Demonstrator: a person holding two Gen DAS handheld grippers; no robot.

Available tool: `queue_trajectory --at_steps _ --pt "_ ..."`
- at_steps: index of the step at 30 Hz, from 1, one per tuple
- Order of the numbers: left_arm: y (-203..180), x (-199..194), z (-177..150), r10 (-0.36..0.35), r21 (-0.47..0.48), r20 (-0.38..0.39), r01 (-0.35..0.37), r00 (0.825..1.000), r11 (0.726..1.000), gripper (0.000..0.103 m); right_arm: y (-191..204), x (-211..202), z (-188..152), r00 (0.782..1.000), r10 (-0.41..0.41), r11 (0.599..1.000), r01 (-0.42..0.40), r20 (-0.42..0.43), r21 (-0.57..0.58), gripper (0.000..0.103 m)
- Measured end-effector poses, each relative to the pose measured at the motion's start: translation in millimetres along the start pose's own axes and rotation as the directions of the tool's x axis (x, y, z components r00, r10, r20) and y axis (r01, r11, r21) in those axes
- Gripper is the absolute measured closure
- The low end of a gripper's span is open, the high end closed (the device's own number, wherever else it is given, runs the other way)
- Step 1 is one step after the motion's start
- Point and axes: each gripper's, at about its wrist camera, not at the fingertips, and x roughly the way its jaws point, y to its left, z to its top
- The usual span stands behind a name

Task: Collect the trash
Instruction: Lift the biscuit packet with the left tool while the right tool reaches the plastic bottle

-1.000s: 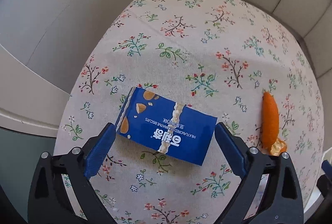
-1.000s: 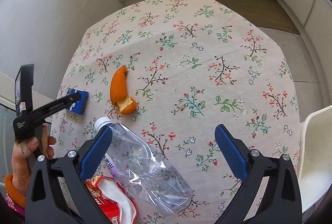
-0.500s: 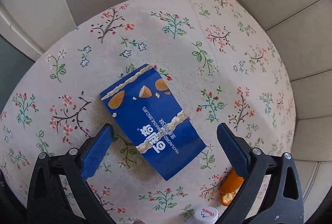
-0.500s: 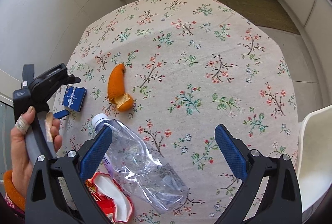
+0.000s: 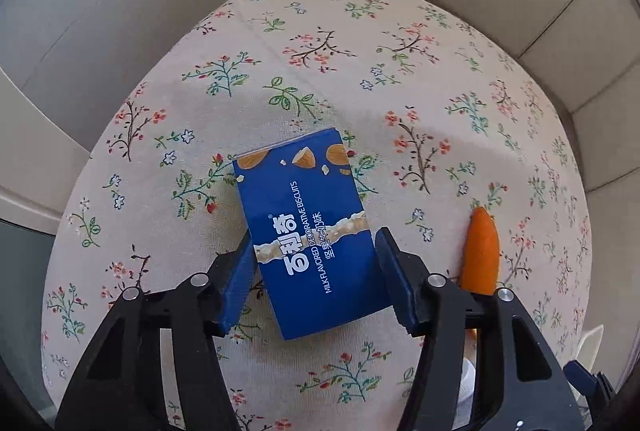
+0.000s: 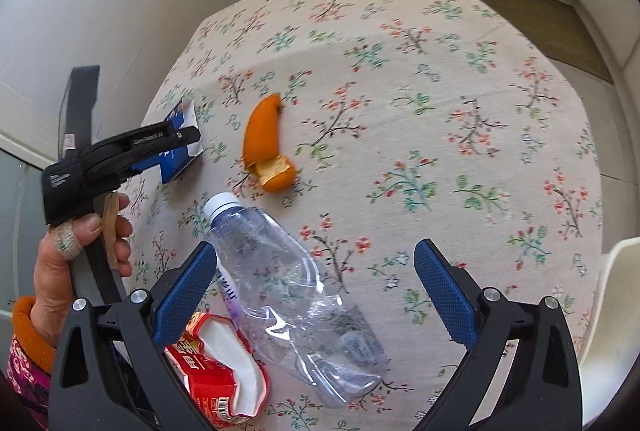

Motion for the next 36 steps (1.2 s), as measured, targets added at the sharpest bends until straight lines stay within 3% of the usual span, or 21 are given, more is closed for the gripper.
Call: queue_trajectory --at_steps 7,15,21,23,33,34,36 --pt "3.3 -67.7 -14.2 -0.087 0.073 0.112 0.079 0.990 0.994 0.049 21.3 13.3 -0.9 0.999 0.032 0.996 -0.036 -0.040 -0.085 0.007" --pt "-3.3 -128.1 -38.2 -0.173 0.142 0.196 0.146 0.965 0.979 0.049 34.2 38.2 -13.1 0.993 -0.027 0.986 0.008 -0.112 -0.168 0.007" --pt "-4.5 -123.7 -44.8 -0.174 0.153 0.183 0.147 0.968 0.977 0.049 32.0 52.3 -20.1 0.986 -0.077 0.981 0.047 -0.149 -0.191 0.007" --pt "-3.9 -120.6 -43.7 -0.185 0.143 0.173 0.161 0.967 0.977 0.049 28.4 52.0 -21.4 0.986 -0.067 0.983 0.039 -0.154 -0.179 0.013" --pt "0.4 -118.1 -38.5 -0.198 0.096 0.180 0.184 0.963 0.978 0.049 19.6 33.7 -14.0 0.994 -0.067 0.992 0.057 -0.086 -0.113 0.018" --pt "1.1 -119.1 -39.0 -0.202 0.091 0.181 0.188 0.962 0.978 0.049 20.2 29.6 -12.9 0.996 -0.055 0.993 0.047 -0.076 -0.110 0.022" --pt "0.1 -122.4 -38.3 -0.210 0.083 0.187 0.197 0.960 0.977 0.049 23.3 22.6 -10.5 0.997 -0.003 0.995 -0.005 -0.078 -0.104 0.060"
